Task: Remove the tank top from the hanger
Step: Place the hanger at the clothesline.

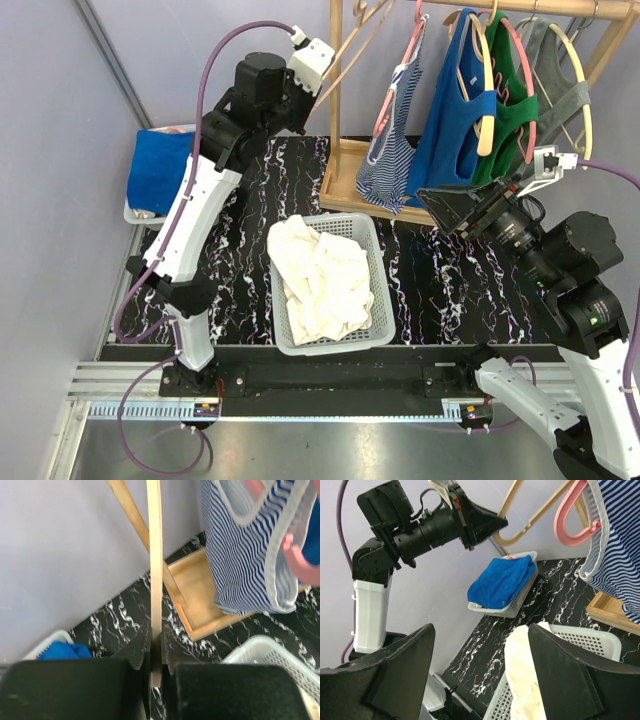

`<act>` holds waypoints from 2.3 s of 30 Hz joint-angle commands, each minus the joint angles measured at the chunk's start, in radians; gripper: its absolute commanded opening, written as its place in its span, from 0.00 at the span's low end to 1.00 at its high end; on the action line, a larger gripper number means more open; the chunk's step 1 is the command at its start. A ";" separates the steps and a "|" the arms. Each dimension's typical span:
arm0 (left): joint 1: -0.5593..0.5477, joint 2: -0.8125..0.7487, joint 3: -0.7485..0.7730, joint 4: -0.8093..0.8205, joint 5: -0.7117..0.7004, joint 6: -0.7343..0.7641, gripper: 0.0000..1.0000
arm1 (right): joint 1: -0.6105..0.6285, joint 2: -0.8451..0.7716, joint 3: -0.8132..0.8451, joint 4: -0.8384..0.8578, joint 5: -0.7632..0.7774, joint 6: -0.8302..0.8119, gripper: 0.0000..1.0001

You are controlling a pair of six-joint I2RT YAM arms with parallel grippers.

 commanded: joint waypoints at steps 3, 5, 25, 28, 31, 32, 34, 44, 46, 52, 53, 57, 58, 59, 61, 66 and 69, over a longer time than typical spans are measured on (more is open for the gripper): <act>0.007 0.036 0.056 0.205 -0.020 0.026 0.00 | 0.000 -0.027 -0.024 0.053 -0.011 0.028 0.84; 0.007 0.046 0.056 0.225 -0.026 0.029 0.00 | 0.000 -0.033 -0.034 0.053 -0.011 0.030 0.84; 0.048 0.133 0.070 0.243 0.018 0.030 0.00 | 0.000 -0.082 -0.064 0.050 0.003 0.030 0.84; 0.047 0.141 0.067 0.222 0.041 0.024 0.00 | 0.000 -0.087 -0.066 0.045 0.006 0.031 0.84; 0.039 0.152 0.062 0.185 0.061 0.032 0.00 | 0.000 -0.097 -0.069 0.042 0.011 0.033 0.84; 0.033 0.152 0.061 0.179 0.069 0.042 0.00 | 0.000 -0.102 -0.069 0.037 0.012 0.033 0.84; 0.028 0.155 0.059 0.170 0.077 0.047 0.00 | -0.001 -0.105 -0.072 0.037 0.011 0.033 0.84; 0.013 0.153 0.074 0.138 0.143 0.082 0.00 | 0.000 -0.110 -0.077 0.037 0.005 0.040 0.82; 0.013 0.155 0.096 0.139 0.152 0.096 0.00 | 0.000 -0.111 -0.077 0.037 0.005 0.043 0.82; 0.013 0.179 0.102 0.142 0.140 0.096 0.00 | 0.000 -0.133 -0.075 0.031 0.003 0.056 0.82; 0.015 0.188 0.103 0.147 0.134 0.095 0.00 | 0.000 -0.137 -0.072 0.028 0.005 0.056 0.82; 0.022 0.208 0.116 0.187 0.124 0.053 0.00 | 0.002 -0.154 -0.067 0.008 0.011 0.056 0.82; 0.027 0.208 0.116 0.220 0.115 0.026 0.00 | 0.000 -0.159 -0.067 0.005 0.011 0.056 0.81; 0.030 0.202 0.114 0.246 0.097 0.004 0.00 | 0.000 -0.160 -0.072 0.004 0.011 0.057 0.81; 0.048 0.184 0.104 0.320 0.091 -0.052 0.00 | 0.000 -0.162 -0.075 -0.001 0.011 0.060 0.82; 0.058 0.175 0.087 0.355 0.055 -0.056 0.00 | 0.000 -0.157 -0.084 0.001 0.006 0.063 0.81; 0.067 0.179 0.077 0.331 0.057 -0.057 0.00 | 0.000 -0.153 -0.083 0.004 0.001 0.066 0.81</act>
